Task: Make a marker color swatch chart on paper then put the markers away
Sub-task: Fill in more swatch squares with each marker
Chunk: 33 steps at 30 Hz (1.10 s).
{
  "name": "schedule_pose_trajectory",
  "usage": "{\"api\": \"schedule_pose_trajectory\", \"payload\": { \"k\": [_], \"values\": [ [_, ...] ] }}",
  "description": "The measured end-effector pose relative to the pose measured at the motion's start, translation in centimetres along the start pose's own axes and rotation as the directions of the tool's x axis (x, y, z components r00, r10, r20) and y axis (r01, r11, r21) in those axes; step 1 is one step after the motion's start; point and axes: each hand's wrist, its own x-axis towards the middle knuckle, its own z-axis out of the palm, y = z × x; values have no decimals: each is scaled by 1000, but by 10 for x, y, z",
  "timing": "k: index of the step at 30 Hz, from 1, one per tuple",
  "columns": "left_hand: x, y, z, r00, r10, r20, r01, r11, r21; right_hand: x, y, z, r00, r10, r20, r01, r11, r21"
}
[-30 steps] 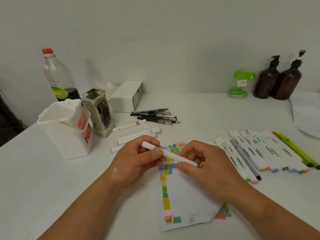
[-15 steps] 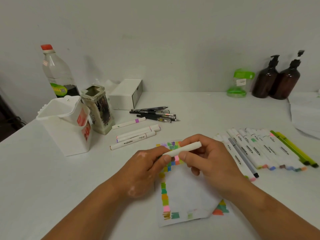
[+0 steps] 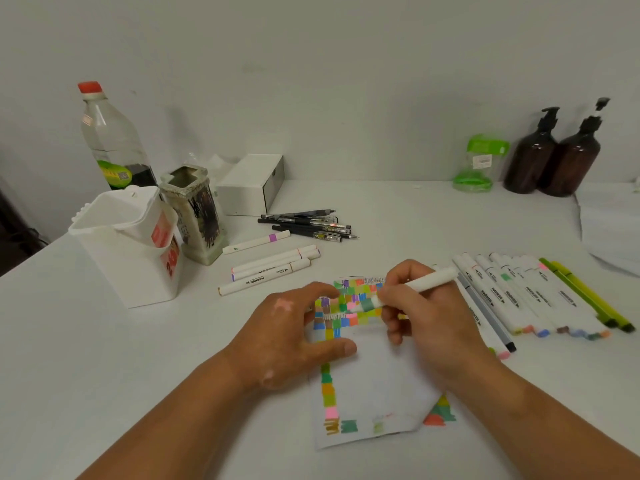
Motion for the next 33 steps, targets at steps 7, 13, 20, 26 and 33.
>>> {"api": "schedule_pose_trajectory", "payload": {
  "k": [7, 13, 20, 26, 33],
  "values": [
    [3, -11, 5, 996, -18, 85, 3, 985, 170, -2, 11, 2, 992, 118, 46, -98, 944, -316],
    [4, -12, 5, 991, -46, 128, 24, 985, 169, -2, 11, 3, 992, 115, 58, -76, 886, -458],
    [5, -11, 4, 989, -58, 137, 32, 982, 187, -1, 11, 3, 992, 104, 75, -50, 855, -517],
    [6, -11, 5, 987, -67, 148, 38, 981, 190, -1, 12, 3, 992, 105, 66, -54, 847, -529],
    [6, -13, 6, 988, -64, 142, 37, 982, 186, -1, 12, 2, 992, 103, 70, -53, 858, -512]
  ]
}}
